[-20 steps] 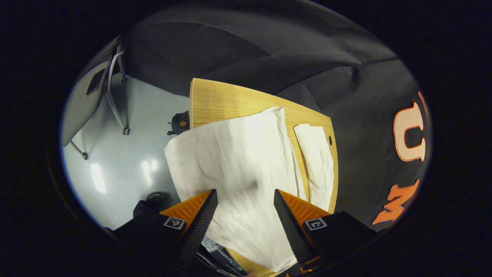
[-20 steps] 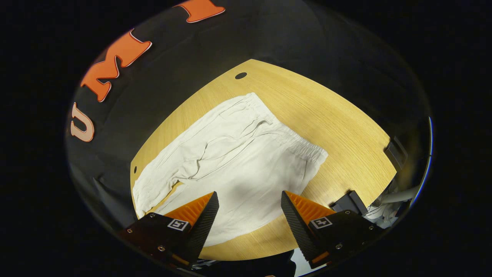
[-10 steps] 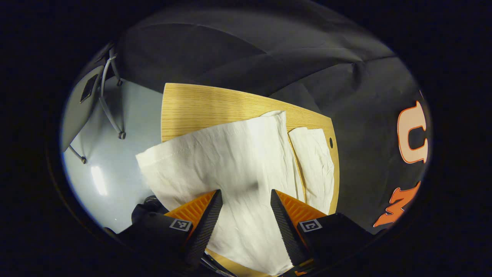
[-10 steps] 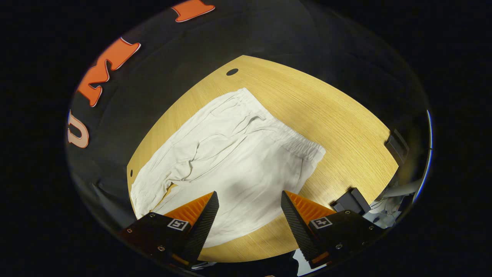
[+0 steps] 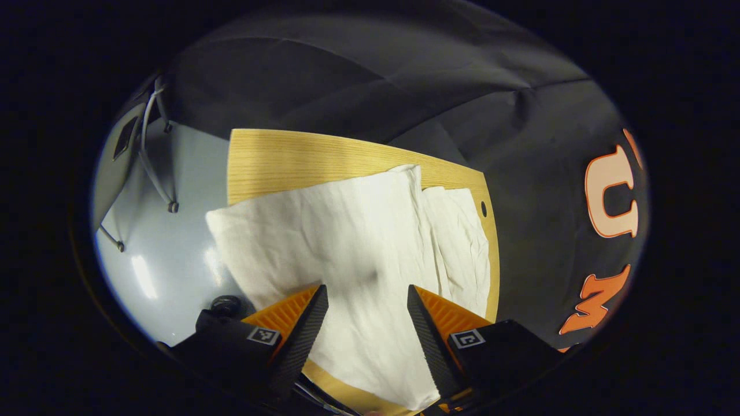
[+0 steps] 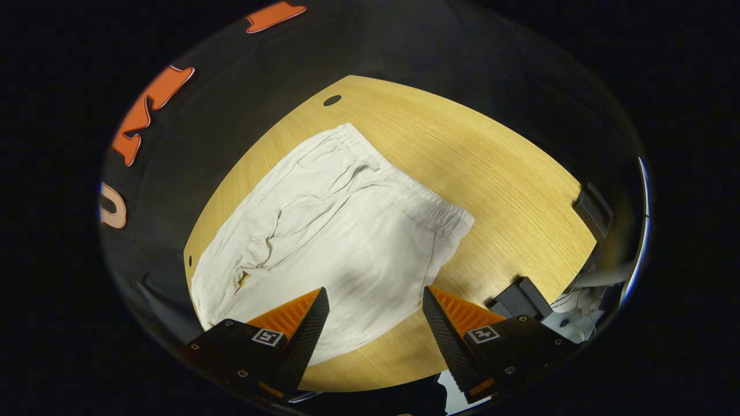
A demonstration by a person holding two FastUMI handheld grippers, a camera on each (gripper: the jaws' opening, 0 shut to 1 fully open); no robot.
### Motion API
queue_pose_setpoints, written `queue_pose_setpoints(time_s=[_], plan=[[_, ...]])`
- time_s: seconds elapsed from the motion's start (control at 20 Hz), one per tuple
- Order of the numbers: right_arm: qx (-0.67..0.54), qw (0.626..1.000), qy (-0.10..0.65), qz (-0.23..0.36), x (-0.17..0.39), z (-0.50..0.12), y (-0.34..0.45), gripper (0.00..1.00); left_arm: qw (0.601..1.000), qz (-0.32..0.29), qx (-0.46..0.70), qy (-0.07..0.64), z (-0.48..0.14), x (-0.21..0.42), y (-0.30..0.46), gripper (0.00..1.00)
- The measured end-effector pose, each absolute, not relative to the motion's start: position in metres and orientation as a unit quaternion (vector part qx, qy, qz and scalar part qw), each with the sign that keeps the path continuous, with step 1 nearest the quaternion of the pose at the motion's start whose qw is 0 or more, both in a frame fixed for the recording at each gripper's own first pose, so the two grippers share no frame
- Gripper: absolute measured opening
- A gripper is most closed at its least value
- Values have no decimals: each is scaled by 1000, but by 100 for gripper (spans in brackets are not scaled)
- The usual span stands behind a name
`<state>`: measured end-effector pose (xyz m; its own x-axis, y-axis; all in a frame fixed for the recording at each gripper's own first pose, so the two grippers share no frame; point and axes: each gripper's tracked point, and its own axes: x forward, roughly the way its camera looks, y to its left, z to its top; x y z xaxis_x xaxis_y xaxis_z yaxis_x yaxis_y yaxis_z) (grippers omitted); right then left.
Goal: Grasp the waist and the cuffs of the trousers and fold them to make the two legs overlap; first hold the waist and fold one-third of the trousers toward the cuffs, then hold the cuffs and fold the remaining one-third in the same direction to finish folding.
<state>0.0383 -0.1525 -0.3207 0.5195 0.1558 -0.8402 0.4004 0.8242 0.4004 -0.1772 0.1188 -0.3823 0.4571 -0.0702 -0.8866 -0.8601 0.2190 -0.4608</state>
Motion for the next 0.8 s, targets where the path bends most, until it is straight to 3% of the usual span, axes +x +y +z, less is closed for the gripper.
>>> queue_pose_setpoints(time_s=[0.25, 0.5, 0.55, 0.6, 0.8], plan=[[275, 823, 494, -59, 43, -323, -141, 99, 640, 312, -562, 420, -372, -219, 120, 93], [277, 819, 500, -48, 43, -323, -134, 98, 629, 317, -581, 407, -374, -211, 118, 93], [280, 819, 498, -52, 43, -323, -137, 98, 630, 317, -580, 408, -379, -209, 118, 99], [283, 818, 497, -57, 42, -325, -142, 98, 630, 317, -582, 404, -382, -204, 119, 93], [300, 808, 501, -78, 39, -335, -154, 98, 628, 322, -590, 392, -391, -184, 127, 88]])
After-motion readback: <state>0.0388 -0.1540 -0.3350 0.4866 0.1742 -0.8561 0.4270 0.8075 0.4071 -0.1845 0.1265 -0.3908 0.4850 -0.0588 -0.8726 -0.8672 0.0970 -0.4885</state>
